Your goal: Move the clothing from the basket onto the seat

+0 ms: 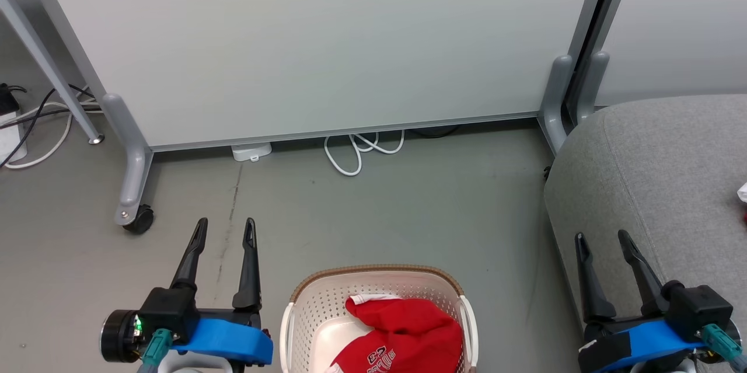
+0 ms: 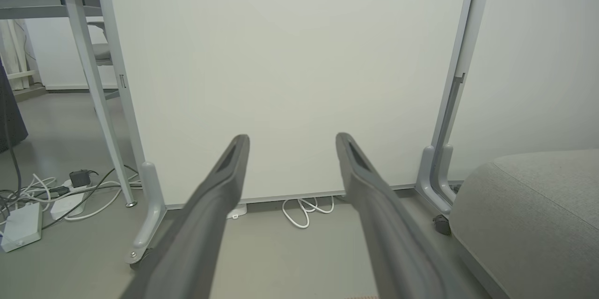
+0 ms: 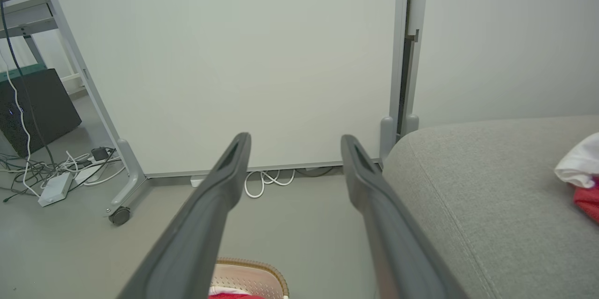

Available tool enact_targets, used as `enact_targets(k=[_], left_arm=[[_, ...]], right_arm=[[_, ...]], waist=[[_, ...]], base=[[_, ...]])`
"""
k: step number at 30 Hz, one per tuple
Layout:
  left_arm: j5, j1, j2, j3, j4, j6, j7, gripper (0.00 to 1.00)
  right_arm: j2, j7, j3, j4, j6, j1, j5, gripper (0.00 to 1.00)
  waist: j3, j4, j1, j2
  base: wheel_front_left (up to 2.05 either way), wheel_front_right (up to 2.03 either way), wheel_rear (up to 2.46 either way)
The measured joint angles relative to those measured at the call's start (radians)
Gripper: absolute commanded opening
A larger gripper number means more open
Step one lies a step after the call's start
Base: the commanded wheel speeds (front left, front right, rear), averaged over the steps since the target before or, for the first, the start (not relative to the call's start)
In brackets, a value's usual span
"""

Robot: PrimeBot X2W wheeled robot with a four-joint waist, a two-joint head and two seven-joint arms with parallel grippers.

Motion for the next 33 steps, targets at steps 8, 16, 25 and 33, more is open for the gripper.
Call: enact_targets(k=[8, 16, 25, 33], left_arm=[[0.018, -0.053, 0.000, -0.043, 0.061, -0.025, 0.000, 1.00], [0.038, -0.187, 0.004, -0.131, 0.194, -0.043, -0.001, 1.00], [0.028, -0.364, 0.028, -0.305, 0.357, -0.048, -0.001, 1.00], [-0.016, -0.501, 0.060, -0.474, 0.512, -0.048, -0.001, 1.00]], right_arm=[[-0.001, 0.000, 0.011, 0.004, 0.000, -0.007, 0.000, 1.00], [-0.008, 0.000, 0.032, -0.004, 0.000, -0.069, 0.005, 1.00], [-0.022, 0.000, 0.049, -0.022, 0.000, -0.180, 0.016, 1.00], [-0.032, 0.000, 0.054, -0.038, 0.000, -0.259, 0.024, 1.00]], waist=[[0.009, -0.015, 0.0000, 0.0000], [0.060, -0.057, 0.0000, 0.0000], [0.189, -0.128, 0.0002, -0.0001], [0.312, -0.187, 0.0002, -0.0001]], base=[[0.00, 0.00, 0.00], [0.00, 0.00, 0.00], [0.00, 0.00, 0.00], [0.00, 0.00, 0.00]])
